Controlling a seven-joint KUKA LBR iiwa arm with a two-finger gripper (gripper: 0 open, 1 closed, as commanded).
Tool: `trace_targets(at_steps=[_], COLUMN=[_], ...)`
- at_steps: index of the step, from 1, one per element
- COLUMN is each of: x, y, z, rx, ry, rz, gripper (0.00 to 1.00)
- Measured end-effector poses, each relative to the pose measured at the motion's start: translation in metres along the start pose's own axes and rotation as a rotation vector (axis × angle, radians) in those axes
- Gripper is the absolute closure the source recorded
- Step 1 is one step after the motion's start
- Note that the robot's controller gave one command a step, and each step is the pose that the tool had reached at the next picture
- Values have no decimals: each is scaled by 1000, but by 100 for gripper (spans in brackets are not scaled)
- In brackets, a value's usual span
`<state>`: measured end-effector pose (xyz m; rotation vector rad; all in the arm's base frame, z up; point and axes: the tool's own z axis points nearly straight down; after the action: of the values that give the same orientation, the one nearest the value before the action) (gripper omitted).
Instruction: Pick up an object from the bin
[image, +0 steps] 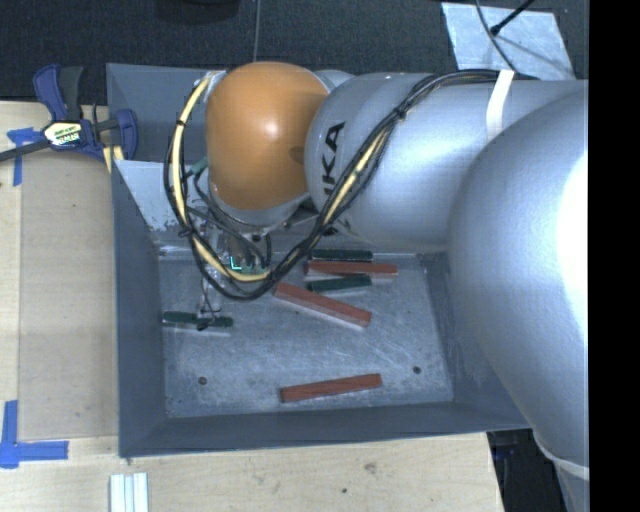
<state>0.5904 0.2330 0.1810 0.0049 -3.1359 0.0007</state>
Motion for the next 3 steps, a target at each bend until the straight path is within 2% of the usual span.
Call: trace_targets(at_steps=[1, 2, 3], x=[13, 25, 15], y=[5, -4, -15], z=[116, 80, 81], rx=[1, -1, -2], ry=[0, -6, -10], rz=[128, 188, 221], gripper=[0, 0, 0])
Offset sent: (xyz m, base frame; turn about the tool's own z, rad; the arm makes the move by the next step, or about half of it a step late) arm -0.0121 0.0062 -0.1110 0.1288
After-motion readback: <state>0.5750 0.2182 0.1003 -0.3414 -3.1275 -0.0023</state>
